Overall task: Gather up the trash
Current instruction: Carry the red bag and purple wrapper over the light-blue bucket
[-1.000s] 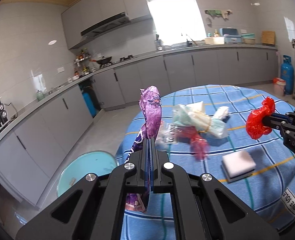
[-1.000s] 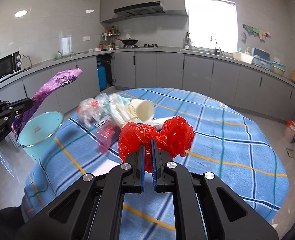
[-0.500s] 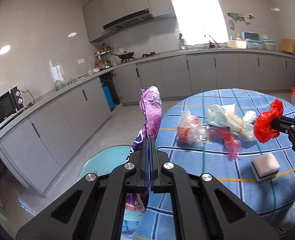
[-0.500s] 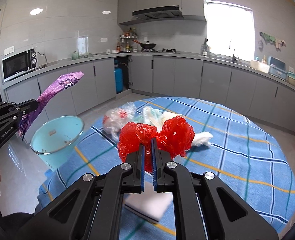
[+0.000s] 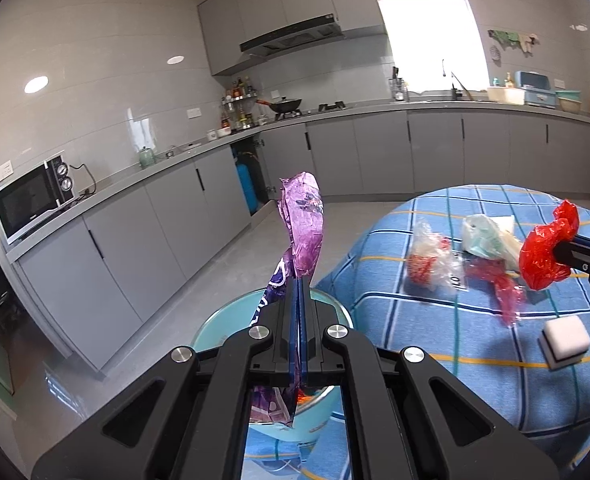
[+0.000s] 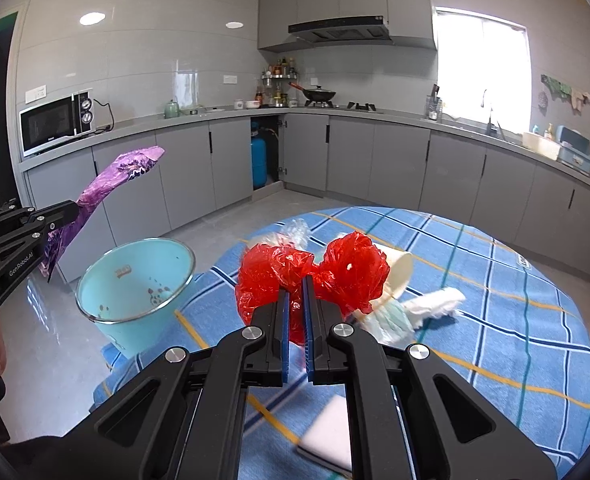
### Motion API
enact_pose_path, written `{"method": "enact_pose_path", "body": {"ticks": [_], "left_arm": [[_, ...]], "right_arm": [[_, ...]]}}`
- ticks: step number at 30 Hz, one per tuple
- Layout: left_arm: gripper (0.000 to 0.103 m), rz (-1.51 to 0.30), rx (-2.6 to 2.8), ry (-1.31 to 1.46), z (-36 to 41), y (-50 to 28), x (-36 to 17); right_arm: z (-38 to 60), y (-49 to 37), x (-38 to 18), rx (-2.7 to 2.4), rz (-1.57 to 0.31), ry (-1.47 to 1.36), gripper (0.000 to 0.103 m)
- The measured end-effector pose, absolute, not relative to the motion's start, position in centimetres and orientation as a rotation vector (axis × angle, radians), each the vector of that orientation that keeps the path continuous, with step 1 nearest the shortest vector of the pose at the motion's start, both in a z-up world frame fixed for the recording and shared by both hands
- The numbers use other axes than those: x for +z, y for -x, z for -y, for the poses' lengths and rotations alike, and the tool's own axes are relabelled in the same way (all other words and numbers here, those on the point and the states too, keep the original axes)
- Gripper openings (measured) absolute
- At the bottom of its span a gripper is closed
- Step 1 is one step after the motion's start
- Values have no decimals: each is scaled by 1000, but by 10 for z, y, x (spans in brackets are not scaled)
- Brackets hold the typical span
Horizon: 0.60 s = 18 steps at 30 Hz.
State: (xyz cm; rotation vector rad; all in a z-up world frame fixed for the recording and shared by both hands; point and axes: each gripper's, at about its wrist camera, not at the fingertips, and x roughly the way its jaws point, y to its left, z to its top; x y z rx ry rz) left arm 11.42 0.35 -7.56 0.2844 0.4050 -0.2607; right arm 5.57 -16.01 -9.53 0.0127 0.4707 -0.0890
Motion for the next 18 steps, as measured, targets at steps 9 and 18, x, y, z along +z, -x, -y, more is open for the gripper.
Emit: {"method": "enact_pose_path", "body": {"ticks": [9,18], "left_arm": [[1,-413,-197,-268,-20,-127,-78],[1,-426,-129,-259,-39,-142,-80]], "right_arm": [[140,-75,-91,-43,-462,9,7],[124,-93,-91,-5,-470,26,7]]}}
